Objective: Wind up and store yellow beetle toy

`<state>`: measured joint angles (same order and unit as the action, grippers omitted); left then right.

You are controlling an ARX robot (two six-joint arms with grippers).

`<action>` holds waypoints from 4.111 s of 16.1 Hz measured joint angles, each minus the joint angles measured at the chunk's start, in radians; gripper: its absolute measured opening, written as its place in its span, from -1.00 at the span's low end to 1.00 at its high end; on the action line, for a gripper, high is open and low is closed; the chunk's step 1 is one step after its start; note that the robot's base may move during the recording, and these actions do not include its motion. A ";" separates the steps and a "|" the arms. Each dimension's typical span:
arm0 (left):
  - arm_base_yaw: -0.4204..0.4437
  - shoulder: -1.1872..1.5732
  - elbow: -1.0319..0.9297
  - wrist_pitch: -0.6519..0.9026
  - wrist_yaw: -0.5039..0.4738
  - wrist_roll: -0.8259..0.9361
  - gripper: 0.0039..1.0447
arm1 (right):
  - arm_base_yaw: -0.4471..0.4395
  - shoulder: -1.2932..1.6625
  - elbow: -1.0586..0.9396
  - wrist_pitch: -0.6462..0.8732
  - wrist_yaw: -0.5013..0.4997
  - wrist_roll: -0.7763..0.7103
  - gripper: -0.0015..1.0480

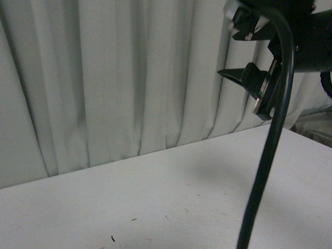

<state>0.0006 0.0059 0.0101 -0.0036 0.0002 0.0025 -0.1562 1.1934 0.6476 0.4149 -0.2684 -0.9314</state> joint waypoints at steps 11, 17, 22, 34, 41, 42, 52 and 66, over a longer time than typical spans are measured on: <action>0.000 0.000 0.000 0.000 -0.001 0.000 0.88 | 0.161 -0.491 -0.509 0.142 0.265 0.913 -0.96; 0.000 0.000 0.000 0.000 -0.001 0.000 0.88 | 0.161 -0.684 -0.591 0.030 0.265 0.914 -0.96; 0.000 0.000 0.000 0.000 -0.001 0.000 0.88 | 0.162 -0.827 -0.637 -0.052 0.266 0.916 -0.96; 0.000 0.000 0.000 0.000 -0.001 0.000 0.88 | 0.162 -0.979 -0.637 -0.198 0.266 0.916 -0.96; 0.000 0.000 0.000 0.000 -0.002 0.000 0.88 | 0.161 -1.188 -0.637 -0.425 0.269 0.917 -0.97; 0.000 0.000 0.000 0.000 -0.001 0.000 0.88 | 0.161 -1.191 -0.637 -0.418 0.269 0.917 -0.97; -0.220 0.348 0.241 -0.478 -0.402 -0.313 0.88 | 0.162 -1.191 -0.637 -0.418 0.266 0.917 0.86; 0.124 1.572 1.078 0.029 -0.036 0.271 0.88 | 0.160 -1.190 -0.637 -0.418 0.269 0.917 0.87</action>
<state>0.1246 1.5776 1.0885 0.0257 -0.0357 0.2737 0.0036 0.0032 0.0109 -0.0036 0.0006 -0.0143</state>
